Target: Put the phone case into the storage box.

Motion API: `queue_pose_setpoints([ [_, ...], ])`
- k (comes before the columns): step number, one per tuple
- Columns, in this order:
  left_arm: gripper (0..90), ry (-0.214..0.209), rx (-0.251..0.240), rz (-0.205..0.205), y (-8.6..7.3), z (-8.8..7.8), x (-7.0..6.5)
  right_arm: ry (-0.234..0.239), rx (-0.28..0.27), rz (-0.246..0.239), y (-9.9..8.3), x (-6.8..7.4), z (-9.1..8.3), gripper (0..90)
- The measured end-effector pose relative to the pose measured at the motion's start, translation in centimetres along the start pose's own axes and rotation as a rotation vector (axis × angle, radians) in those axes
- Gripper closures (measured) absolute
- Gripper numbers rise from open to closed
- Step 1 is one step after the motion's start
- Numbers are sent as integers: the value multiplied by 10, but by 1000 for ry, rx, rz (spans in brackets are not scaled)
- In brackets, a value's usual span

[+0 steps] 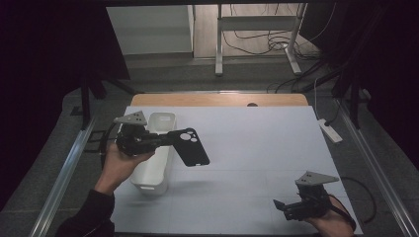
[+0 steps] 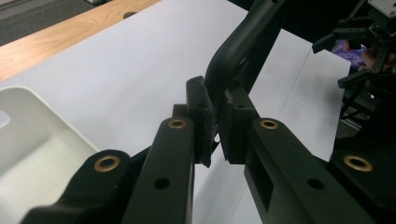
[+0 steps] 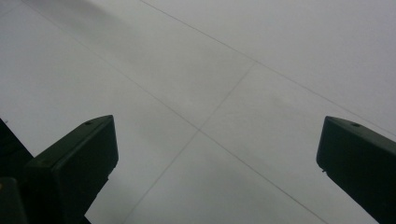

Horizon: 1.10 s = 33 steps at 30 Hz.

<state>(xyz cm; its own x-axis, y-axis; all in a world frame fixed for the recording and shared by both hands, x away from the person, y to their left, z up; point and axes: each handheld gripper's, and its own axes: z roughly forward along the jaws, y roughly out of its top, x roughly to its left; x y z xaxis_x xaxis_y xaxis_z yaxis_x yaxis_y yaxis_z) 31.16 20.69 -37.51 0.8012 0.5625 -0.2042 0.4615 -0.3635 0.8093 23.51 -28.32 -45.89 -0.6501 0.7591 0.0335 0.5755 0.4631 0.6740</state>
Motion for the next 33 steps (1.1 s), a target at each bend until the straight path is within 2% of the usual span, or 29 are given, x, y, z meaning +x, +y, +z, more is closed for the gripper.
queue_pose_setpoints([
  [4,835,6,2,-2,2,-2,2,-25,-1,12,-5,-2,-6,0],
  [17,835,29,5,4,9,-11,10,-62,17,46,-19,-7,-14,0],
  [25,835,48,9,6,12,-17,15,-66,7,57,-21,-8,-16,0],
  [33,835,85,13,18,18,-28,23,-69,-5,66,-22,-9,-18,0],
])
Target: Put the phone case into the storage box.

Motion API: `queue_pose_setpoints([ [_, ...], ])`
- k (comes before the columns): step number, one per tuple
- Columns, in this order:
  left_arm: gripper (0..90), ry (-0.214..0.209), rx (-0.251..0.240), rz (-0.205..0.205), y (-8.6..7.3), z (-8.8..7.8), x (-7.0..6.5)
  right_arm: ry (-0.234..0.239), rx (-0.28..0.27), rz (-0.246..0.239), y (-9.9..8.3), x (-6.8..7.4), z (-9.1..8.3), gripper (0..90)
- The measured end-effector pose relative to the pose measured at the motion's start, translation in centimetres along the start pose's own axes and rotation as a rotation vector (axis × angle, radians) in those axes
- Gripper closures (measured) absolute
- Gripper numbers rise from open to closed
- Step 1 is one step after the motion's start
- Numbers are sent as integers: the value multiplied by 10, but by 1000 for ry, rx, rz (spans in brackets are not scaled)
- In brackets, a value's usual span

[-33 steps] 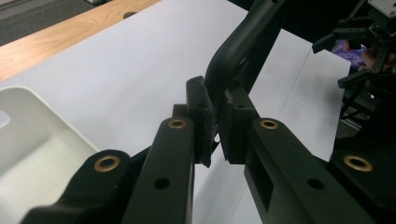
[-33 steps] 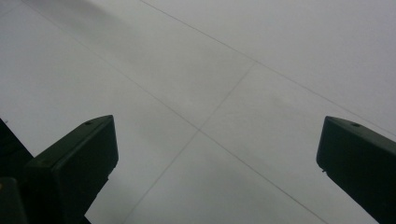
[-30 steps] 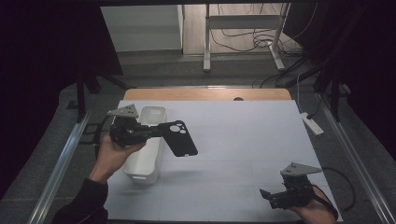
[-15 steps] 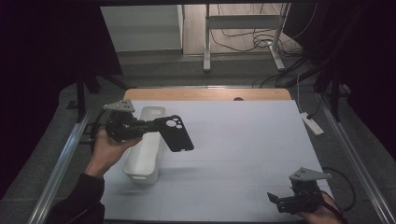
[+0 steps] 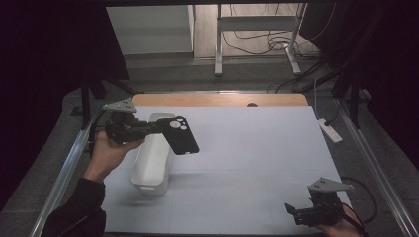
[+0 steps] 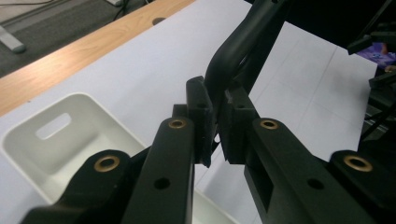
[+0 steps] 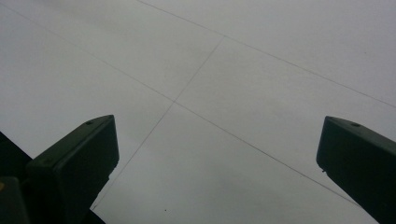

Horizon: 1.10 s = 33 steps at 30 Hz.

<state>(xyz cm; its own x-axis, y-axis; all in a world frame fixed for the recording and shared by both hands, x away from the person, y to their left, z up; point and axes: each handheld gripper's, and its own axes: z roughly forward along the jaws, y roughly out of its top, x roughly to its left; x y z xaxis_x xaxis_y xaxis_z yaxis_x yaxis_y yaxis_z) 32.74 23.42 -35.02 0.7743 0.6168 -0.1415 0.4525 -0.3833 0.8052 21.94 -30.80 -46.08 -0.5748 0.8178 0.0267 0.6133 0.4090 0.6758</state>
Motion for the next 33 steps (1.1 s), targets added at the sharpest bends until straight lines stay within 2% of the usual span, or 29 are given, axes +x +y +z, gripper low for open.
queue_pose_setpoints([
  [14,835,74,21,-15,-1,-19,21,1,2,-2,0,0,0,0],
  [33,835,156,44,-32,-7,-39,42,2,3,0,0,0,1,0],
])
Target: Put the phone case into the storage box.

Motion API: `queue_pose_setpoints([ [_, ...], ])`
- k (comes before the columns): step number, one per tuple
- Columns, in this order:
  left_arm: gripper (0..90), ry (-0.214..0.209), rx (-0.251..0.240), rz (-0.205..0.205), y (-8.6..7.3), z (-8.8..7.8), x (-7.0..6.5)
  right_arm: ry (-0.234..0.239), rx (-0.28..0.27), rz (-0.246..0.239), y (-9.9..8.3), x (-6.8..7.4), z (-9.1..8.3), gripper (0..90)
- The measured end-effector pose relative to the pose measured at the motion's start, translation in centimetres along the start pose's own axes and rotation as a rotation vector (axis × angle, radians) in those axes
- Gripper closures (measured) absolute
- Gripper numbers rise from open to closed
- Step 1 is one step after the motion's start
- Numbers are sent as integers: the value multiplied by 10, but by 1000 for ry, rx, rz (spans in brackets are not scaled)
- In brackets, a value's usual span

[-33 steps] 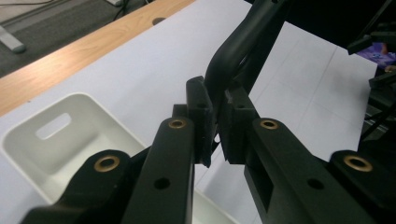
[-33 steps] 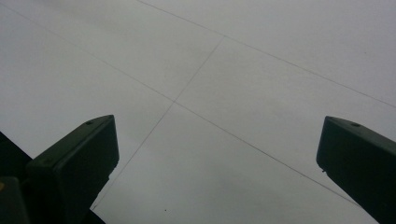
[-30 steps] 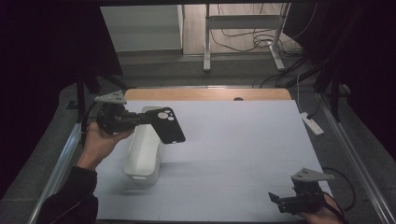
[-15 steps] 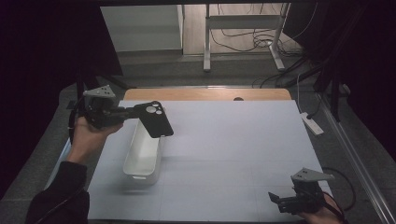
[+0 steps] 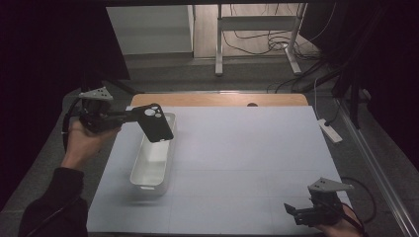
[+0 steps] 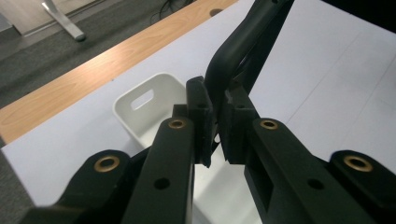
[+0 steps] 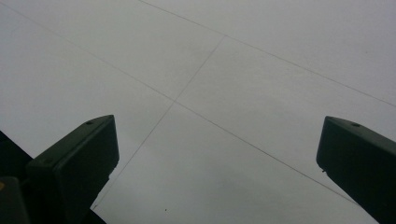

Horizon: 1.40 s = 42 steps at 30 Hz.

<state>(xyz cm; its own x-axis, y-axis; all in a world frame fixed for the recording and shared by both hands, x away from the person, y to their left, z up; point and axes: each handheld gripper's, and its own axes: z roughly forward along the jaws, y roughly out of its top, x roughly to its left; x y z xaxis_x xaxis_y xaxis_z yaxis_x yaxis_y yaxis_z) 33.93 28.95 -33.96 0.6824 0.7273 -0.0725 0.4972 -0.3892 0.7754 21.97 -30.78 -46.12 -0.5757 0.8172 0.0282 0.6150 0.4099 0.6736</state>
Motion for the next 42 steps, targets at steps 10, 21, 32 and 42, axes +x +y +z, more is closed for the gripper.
queue_pose_setpoints([
  [10,835,31,19,-15,-5,9,13,2,5,-3,0,0,0,0],
  [21,834,40,29,-21,-10,28,22,6,3,-4,0,0,0,0],
  [32,834,48,46,-22,-10,49,31,7,7,-8,0,0,0,0],
  [42,834,64,55,-24,-10,63,39,7,4,-9,0,0,0,0],
])
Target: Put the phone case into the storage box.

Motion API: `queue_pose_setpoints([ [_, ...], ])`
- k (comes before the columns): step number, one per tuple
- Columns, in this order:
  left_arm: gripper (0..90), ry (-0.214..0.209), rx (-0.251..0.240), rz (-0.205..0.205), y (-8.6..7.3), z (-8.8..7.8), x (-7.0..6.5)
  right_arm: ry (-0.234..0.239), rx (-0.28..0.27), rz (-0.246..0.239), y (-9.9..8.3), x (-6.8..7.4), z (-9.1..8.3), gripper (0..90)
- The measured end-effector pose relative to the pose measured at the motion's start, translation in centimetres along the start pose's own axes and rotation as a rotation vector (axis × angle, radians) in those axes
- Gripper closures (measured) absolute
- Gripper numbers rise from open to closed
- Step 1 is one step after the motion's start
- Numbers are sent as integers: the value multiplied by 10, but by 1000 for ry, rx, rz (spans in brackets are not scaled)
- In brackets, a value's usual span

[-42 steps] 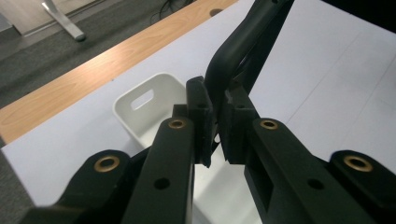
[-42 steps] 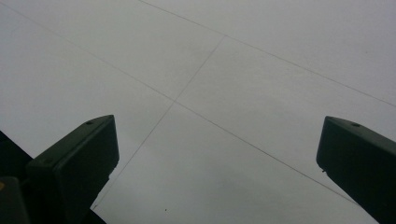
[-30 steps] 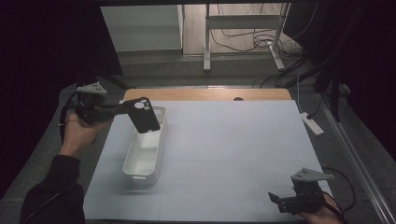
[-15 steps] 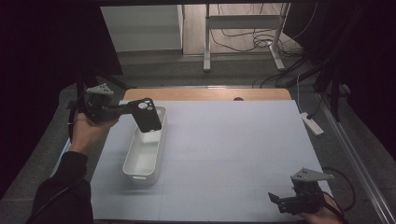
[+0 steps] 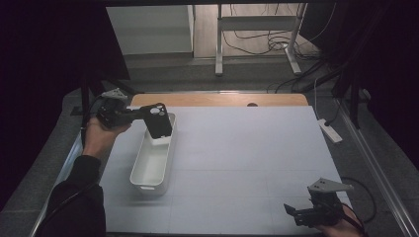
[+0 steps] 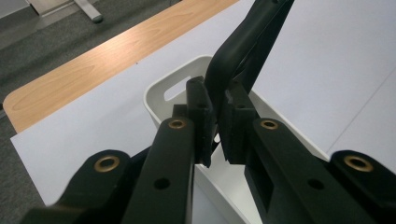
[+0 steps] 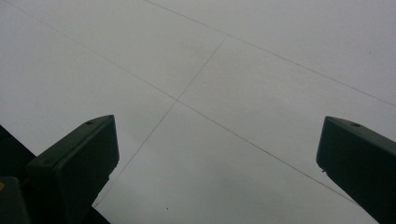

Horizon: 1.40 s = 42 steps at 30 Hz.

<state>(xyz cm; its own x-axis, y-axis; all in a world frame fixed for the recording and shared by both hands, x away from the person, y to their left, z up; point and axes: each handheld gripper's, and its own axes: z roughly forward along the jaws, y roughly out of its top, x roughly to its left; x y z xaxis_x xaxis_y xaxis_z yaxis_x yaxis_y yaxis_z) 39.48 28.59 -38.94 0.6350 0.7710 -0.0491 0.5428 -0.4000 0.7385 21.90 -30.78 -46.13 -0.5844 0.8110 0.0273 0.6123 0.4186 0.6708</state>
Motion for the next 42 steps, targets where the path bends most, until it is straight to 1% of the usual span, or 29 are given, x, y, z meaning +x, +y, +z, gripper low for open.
queue_pose_setpoints([
  [2,834,4,-2,0,0,3,1,3,-2,0,0,0,0,0],
  [4,834,9,10,3,0,9,2,3,0,-1,0,0,0,0],
  [6,834,11,13,3,0,11,2,4,-1,-2,0,0,0,0],
  [11,833,12,14,-4,0,21,7,4,-4,-1,0,0,0,0],
  [24,834,34,17,-14,0,36,17,7,0,-2,0,0,0,0],
  [33,833,68,15,18,7,48,17,11,2,6,-1,-1,0,0],
  [37,833,78,1,19,7,51,19,17,7,16,-1,-2,-1,0],
  [42,833,89,-3,23,5,55,23,17,2,16,-1,-2,-1,0],
])
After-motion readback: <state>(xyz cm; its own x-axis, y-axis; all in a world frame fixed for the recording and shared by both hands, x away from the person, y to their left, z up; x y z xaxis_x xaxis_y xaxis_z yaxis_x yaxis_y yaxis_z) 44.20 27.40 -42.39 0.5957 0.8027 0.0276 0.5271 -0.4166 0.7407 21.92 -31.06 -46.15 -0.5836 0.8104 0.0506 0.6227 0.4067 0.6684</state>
